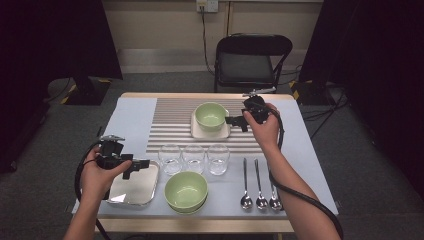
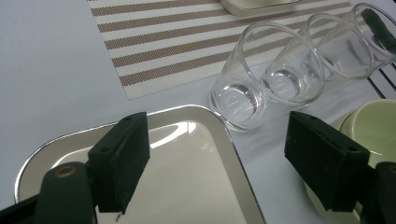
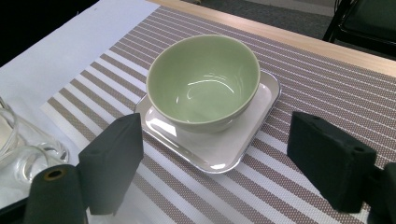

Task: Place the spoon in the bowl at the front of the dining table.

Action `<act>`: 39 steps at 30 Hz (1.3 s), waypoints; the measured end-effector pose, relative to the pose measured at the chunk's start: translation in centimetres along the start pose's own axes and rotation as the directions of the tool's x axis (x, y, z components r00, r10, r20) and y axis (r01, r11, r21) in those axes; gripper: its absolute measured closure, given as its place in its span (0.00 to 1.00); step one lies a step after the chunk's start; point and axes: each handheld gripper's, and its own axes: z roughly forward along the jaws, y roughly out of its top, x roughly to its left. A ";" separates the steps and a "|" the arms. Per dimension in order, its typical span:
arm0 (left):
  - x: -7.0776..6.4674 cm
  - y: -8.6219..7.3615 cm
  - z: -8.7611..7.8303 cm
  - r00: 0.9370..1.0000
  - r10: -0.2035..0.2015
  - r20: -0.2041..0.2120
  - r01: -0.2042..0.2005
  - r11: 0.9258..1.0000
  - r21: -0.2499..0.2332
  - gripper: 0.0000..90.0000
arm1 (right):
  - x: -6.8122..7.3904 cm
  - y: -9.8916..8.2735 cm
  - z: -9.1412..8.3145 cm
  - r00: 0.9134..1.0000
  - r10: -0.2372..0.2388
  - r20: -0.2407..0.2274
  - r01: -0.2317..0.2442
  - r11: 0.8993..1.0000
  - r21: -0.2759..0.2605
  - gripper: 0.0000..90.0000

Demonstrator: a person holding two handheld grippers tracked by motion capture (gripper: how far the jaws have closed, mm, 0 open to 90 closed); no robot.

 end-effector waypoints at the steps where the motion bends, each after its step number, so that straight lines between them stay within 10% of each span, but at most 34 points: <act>1: 0.0 0.0 0.0 1.000 0.003 -0.001 -0.003 1.000 0.007 0.26 | 0.0 -0.1 -0.1 1.000 -0.002 -0.004 0.002 1.000 0.001 0.20; 39: -3.9 2.7 -0.4 0.998 0.059 0.002 -0.059 0.998 -0.020 0.52 | -0.6 -1.8 -3.3 1.000 -0.019 -0.013 0.019 1.000 -0.005 0.20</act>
